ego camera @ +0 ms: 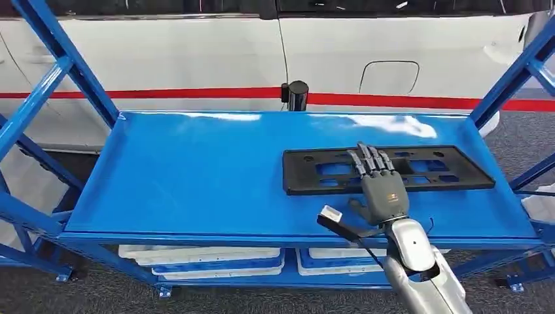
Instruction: Take the parts from the cabinet and place them on the table.
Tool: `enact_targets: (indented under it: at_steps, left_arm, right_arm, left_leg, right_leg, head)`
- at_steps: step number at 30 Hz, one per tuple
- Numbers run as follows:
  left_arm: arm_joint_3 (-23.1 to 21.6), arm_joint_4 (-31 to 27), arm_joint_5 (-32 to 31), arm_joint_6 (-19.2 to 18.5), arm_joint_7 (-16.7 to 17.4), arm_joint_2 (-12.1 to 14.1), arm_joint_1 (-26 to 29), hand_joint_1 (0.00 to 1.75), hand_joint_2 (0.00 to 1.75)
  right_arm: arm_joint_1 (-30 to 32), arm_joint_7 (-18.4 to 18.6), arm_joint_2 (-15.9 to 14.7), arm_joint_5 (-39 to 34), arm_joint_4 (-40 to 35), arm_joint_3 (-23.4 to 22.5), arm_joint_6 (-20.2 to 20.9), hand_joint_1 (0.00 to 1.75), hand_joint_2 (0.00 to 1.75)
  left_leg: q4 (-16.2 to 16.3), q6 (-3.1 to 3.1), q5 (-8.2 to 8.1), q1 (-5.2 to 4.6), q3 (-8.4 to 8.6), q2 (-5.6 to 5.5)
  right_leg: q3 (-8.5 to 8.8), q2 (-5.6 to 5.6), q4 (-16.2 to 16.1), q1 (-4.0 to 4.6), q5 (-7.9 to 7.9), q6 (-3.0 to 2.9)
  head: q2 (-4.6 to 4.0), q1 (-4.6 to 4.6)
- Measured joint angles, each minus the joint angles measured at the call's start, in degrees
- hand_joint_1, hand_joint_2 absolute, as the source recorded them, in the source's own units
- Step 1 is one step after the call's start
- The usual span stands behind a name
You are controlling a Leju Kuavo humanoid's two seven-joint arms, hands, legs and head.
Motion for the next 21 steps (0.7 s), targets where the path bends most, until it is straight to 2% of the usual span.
enact_targets:
  at_steps: [1,2,3,4,5,6,7,8,9,10,11,12,13,14,16,18,19,20,21]
  left_arm:
    - [0.0,0.0,-0.1,0.0,0.0,0.0,-0.1,0.00,0.00]
    - [-0.1,0.0,-0.1,0.0,0.0,0.0,0.0,0.00,0.00]
    - [-0.2,0.0,-0.2,0.0,0.0,0.0,-0.1,0.00,0.00]
    - [-0.4,0.0,-0.2,-0.1,0.0,0.0,-0.1,0.00,0.00]
    - [-0.4,0.0,-0.2,-0.1,0.0,0.0,0.0,0.00,0.00]
    - [-0.5,0.0,-0.2,-0.3,0.2,0.0,0.0,0.00,0.00]
    - [-0.5,0.0,-0.3,-0.3,0.2,0.0,0.1,0.00,0.00]
    - [-0.5,0.0,-0.3,-0.4,0.2,0.0,0.1,0.00,0.00]
    - [-0.5,0.0,-0.3,-0.7,0.2,0.0,0.1,0.00,0.00]
    - [-0.6,0.0,-0.3,-0.9,0.2,0.1,0.0,0.00,0.00]
    - [-0.6,0.0,-0.3,-1.0,0.2,0.1,0.0,0.00,0.00]
    - [-0.6,0.0,-0.2,-1.0,0.2,0.1,0.0,0.00,0.00]
    - [-0.6,0.0,-0.1,-1.0,0.4,0.1,-0.1,0.00,0.00]
    - [-0.5,0.0,0.1,-1.0,0.5,0.1,-0.1,0.00,0.00]
    - [-0.5,0.0,0.2,-0.8,0.7,0.1,-0.1,0.00,0.00]
    - [-0.5,0.0,0.3,-0.4,0.8,0.1,-0.1,0.00,0.00]
    - [-0.5,0.0,0.3,-0.4,0.8,0.1,-0.1,0.00,0.00]
    - [-0.5,0.0,0.3,-0.4,0.8,0.1,-0.1,0.00,0.00]
    - [-0.5,0.0,0.4,-0.3,0.9,0.1,-0.1,0.00,0.00]
  right_arm:
    - [-0.3,0.2,0.0,0.0,0.2,0.1,0.0,0.00,1.75]
    - [-0.7,0.4,0.0,0.0,0.5,0.2,0.2,0.00,1.75]
    - [-1.1,0.5,0.0,0.0,0.8,0.3,0.4,0.00,1.75]
    - [-1.5,0.6,0.1,0.0,1.4,0.3,0.5,0.00,1.75]
    - [-1.7,0.6,0.1,0.2,1.8,0.4,0.5,0.00,1.75]
    - [-1.9,0.8,0.1,0.4,2.1,0.5,0.7,0.00,1.75]
    - [-2.3,1.1,0.1,0.5,2.6,0.7,1.0,0.00,1.75]
    - [-2.8,1.5,0.1,0.6,3.1,0.9,1.3,0.00,1.75]
    - [-3.2,1.9,0.2,0.8,3.9,1.0,1.7,0.00,1.75]
    - [-3.7,2.5,0.2,1.1,4.7,1.1,2.1,0.00,1.75]
    - [-4.3,3.2,0.2,1.3,5.7,1.1,2.4,0.00,1.75]
    - [-4.9,4.2,0.2,1.8,6.7,1.1,3.0,0.00,1.75]
    - [-5.5,5.4,0.2,2.3,7.6,1.1,3.7,0.00,1.75]
    - [-6.2,6.9,0.2,2.8,8.8,1.1,4.7,0.00,1.75]
    - [-7.1,9.1,0.1,3.5,10.3,0.9,5.7,0.00,1.75]
    - [-7.4,9.9,-0.3,3.6,11.6,0.4,6.3,0.00,1.75]
    - [-7.5,10.0,-0.5,3.6,12.1,0.2,6.4,0.00,1.75]
    - [-7.5,10.2,-0.6,3.6,12.6,0.1,6.4,0.03,1.75]
    - [-7.5,10.3,-0.7,3.6,13.0,-0.1,6.4,0.47,1.75]
  left_leg:
    - [0.0,-0.42,-0.21,0.08,0.14,0.12]
    - [0.7,-0.72,-0.45,0.40,0.07,0.23]
    - [2.5,-0.91,-1.52,0.32,-0.52,0.35]
    - [6.8,-1.12,-3.88,0.42,-2.53,0.37]
    - [12.0,-1.36,-6.25,0.45,-5.24,0.38]
    - [16.2,-1.54,-7.72,0.46,-7.62,0.38]
    - [18.6,-1.66,-8.02,0.50,-9.27,0.40]
    - [18.3,-1.68,-6.91,0.62,-9.62,0.42]
    - [15.5,-1.65,-4.68,0.75,-8.64,0.46]
    - [11.0,-1.58,-1.98,0.86,-6.57,0.53]
    - [5.1,-1.51,0.85,0.98,-3.63,0.60]
    - [1.3,-1.47,1.75,1.07,-1.74,0.60]
    - [0.8,-1.33,1.28,0.79,-1.43,0.38]
    - [0.8,-1.01,1.27,0.74,-1.50,0.36]
    - [0.8,-0.13,1.01,0.38,-1.25,0.32]
    - [0.2,0.69,1.37,0.91,-0.74,0.34]
    - [0.2,1.10,1.30,0.91,-0.73,0.33]
    - [0.2,1.25,1.26,0.87,-0.75,0.36]
    - [0.2,1.33,1.22,0.77,-0.79,0.43]
  right_leg:
    - [0.24,0.04,-0.2,-0.19,0.11,-0.47]
    - [0.62,0.10,-0.5,-0.98,0.21,-0.80]
    - [0.89,0.11,-0.5,-0.90,-0.05,-1.23]
    - [1.23,0.04,-0.5,-0.87,-0.20,-1.77]
    - [1.42,0.00,-0.5,-0.82,-0.34,-1.97]
    - [1.50,0.00,-0.4,-0.79,-0.43,-2.07]
    - [1.57,0.04,-0.4,-0.76,-0.49,-2.13]
    - [1.69,0.14,-0.4,-0.77,-0.57,-2.18]
    - [1.89,0.33,-0.4,-0.81,-0.73,-1.99]
    - [2.19,0.47,-0.4,-0.90,-0.89,-1.81]
    - [2.60,0.60,-0.4,-1.01,-1.14,-1.46]
    - [2.80,0.64,-0.4,-0.83,-1.31,-1.18]
    - [2.66,0.76,-0.2,-0.22,-1.69,-0.68]
    - [2.57,0.76,-0.4,-0.34,-1.71,-0.54]
    - [2.81,0.75,-1.1,-0.60,-1.75,0.17]
    - [3.20,0.60,-0.1,-0.66,-2.39,0.57]
    - [1.59,0.49,2.9,-0.63,-4.06,0.29]
    - [-0.96,0.49,7.7,-0.61,-6.28,-0.09]
    - [-3.42,0.49,12.3,-0.56,-8.05,-0.33]
  head:
    - [0.00,0.07]
    - [0.00,0.02]
    - [0.00,-0.15]
    - [0.00,-0.42]
    - [0.00,-0.42]
    - [0.00,-0.44]
    - [0.00,-0.44]
    - [0.00,-0.44]
    - [0.00,-0.50]
    - [0.00,-0.42]
    - [0.00,-0.48]
    - [0.00,-0.50]
    - [0.00,-0.59]
    - [0.00,-0.22]
    - [0.00,-0.35]
    - [0.00,-0.22]
    - [0.00,-0.13]
    - [0.00,-0.07]
    - [0.00,-0.13]
